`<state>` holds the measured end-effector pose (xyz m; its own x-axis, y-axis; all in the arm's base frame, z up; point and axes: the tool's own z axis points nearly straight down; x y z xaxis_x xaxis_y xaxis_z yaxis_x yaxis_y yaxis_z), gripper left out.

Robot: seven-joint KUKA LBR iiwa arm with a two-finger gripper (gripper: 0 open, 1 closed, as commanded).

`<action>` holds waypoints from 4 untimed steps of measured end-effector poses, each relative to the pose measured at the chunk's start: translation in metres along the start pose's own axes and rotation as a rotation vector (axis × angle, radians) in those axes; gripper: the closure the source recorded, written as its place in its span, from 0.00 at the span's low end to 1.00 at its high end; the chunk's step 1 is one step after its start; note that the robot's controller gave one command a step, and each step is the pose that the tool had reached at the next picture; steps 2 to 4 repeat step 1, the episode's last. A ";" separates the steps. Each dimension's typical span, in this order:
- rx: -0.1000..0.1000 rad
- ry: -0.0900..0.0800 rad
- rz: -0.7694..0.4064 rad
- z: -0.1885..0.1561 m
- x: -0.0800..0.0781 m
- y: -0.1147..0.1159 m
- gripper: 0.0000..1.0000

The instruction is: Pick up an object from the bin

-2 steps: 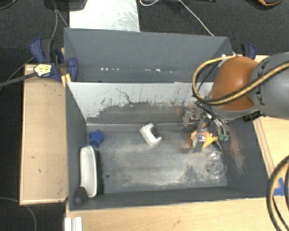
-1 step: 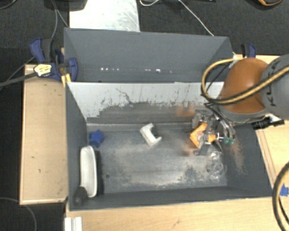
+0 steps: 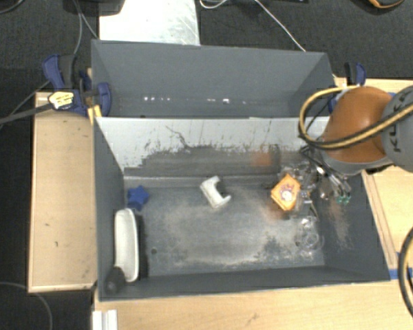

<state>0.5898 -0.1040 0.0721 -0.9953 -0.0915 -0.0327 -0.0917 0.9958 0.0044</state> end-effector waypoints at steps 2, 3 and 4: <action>0.000 0.000 0.000 0.000 0.000 0.000 1.00; 0.000 0.000 0.000 0.000 0.000 0.000 1.00; 0.000 0.000 0.000 0.000 0.000 0.000 1.00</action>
Offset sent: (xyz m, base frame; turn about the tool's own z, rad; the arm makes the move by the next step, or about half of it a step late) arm -0.0101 -0.0041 -0.0021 0.0243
